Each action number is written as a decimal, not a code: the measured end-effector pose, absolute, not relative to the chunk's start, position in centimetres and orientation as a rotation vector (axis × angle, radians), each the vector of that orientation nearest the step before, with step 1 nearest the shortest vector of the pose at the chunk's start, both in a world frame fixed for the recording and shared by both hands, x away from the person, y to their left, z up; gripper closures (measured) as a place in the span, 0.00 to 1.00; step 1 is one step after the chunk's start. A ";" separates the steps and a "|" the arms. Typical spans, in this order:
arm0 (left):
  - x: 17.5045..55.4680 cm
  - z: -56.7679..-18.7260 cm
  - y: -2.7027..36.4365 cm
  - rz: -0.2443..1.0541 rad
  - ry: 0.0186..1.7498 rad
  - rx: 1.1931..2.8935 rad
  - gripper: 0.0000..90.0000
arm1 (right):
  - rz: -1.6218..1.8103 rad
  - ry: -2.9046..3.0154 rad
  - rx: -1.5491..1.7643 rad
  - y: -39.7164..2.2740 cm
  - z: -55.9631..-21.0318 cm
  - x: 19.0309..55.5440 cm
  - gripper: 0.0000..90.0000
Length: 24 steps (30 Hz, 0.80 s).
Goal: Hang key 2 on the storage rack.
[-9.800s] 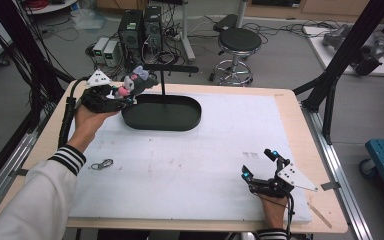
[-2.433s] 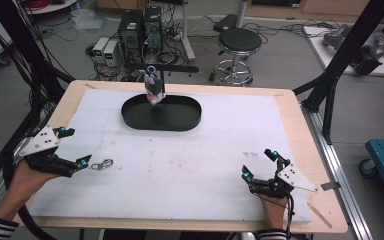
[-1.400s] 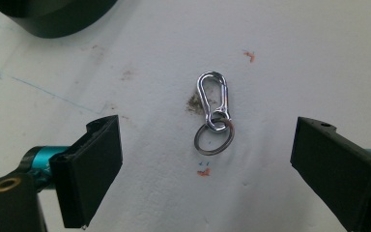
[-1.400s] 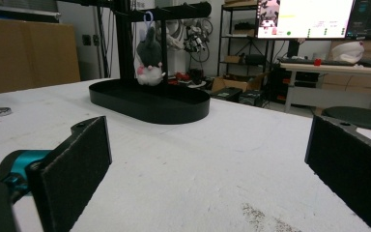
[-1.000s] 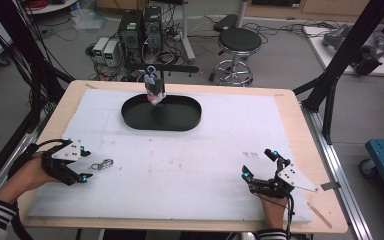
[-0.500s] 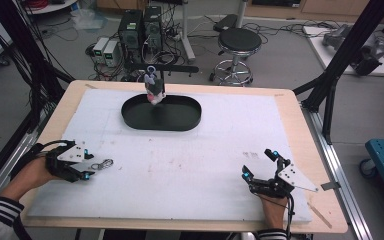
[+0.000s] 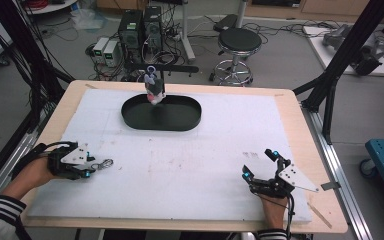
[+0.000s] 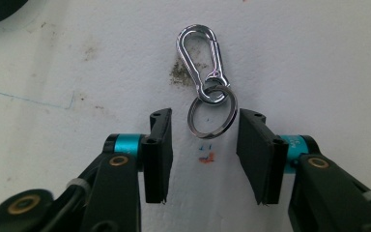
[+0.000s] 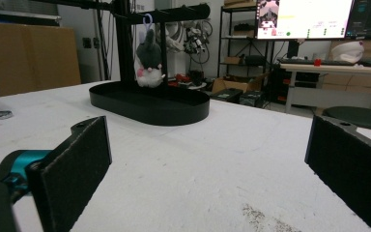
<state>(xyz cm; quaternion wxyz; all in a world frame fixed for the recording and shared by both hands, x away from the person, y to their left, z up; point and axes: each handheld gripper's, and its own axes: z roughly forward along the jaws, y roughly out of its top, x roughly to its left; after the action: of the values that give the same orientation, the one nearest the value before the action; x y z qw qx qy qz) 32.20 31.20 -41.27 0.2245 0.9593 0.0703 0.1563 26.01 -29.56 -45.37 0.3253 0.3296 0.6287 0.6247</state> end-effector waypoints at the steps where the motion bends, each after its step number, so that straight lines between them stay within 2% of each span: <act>1: 32.2 -41.3 31.2 0.432 0.193 2.647 0.65 | 1.644 1.649 0.872 -29.5 -45.4 26.0 0.02; 10: 32.2 -41.5 30.9 0.438 0.161 2.663 0.69 | 1.645 1.647 0.870 -29.6 -45.4 26.0 0.02; 24: 32.3 -41.4 30.8 0.474 0.182 2.658 0.91 | 1.647 1.646 0.873 -29.6 -45.4 26.0 0.02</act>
<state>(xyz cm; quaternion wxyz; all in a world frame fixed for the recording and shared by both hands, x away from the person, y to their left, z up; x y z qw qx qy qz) 32.34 30.78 -41.44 0.2162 0.9590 0.0657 0.1710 25.99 -29.59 -45.40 0.3216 0.3324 0.6266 0.6272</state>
